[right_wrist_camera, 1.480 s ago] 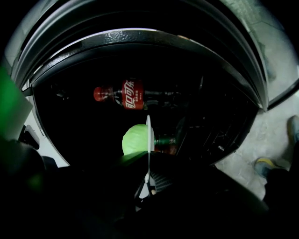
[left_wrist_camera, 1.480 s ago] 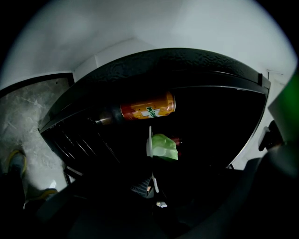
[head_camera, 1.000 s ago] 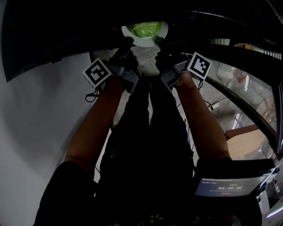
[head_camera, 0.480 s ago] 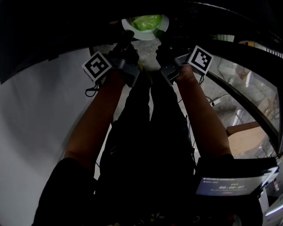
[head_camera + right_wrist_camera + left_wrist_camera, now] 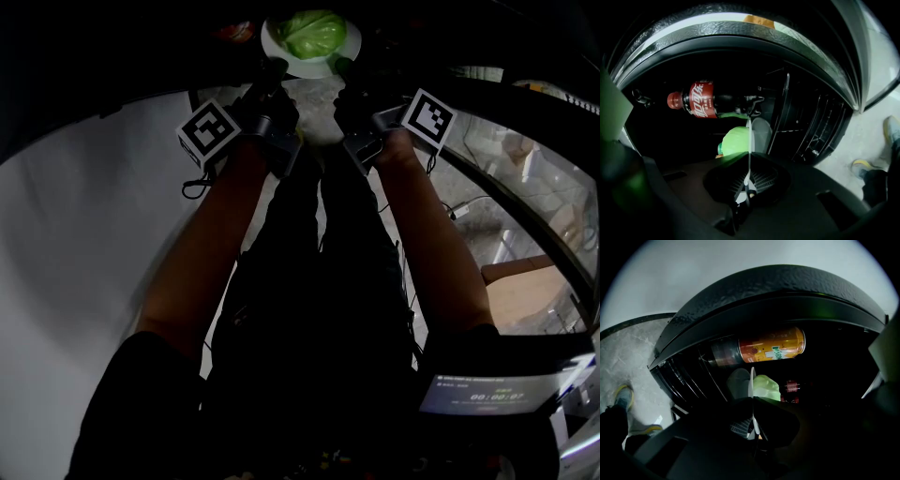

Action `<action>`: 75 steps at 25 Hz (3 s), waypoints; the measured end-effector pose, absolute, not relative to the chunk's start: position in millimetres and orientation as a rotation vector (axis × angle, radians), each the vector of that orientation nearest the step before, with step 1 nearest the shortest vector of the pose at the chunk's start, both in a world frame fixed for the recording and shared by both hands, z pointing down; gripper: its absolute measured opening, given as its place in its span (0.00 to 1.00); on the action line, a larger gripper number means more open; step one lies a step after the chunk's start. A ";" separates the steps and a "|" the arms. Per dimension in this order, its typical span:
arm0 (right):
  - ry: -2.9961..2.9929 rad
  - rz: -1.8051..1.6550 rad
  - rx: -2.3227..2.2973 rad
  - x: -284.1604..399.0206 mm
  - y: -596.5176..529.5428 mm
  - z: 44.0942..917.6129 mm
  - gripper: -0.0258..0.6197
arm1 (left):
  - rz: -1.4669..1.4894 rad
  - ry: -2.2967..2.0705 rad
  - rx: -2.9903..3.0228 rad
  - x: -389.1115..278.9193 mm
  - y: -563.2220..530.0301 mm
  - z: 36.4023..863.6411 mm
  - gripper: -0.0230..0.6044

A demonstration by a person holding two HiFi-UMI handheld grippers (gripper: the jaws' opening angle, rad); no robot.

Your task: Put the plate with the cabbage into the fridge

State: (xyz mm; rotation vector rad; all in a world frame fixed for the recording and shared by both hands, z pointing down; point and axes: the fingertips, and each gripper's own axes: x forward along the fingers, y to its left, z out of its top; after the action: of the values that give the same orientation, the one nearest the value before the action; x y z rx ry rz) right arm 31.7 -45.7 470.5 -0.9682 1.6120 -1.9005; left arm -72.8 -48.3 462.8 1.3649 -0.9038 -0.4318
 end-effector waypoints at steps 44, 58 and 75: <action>2.016 -1.786 -1.561 36.5 -48.4 469.4 0.11 | -0.026 -1.132 1.349 -70.1 -40.3 467.2 0.07; 2.540 -1.195 -1.798 46.8 -39.1 443.9 0.12 | -0.119 -1.063 1.378 -71.2 -33.9 462.4 0.07; 2.859 -0.813 -1.825 12.8 -18.0 442.3 0.05 | 0.190 -1.200 1.847 -80.5 -32.1 441.5 0.14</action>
State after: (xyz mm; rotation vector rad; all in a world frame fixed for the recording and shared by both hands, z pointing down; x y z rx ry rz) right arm 12.8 -18.0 442.3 -1.8246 2.8589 -0.8135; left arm -80.5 -32.1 441.5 1.8474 -1.2001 0.1902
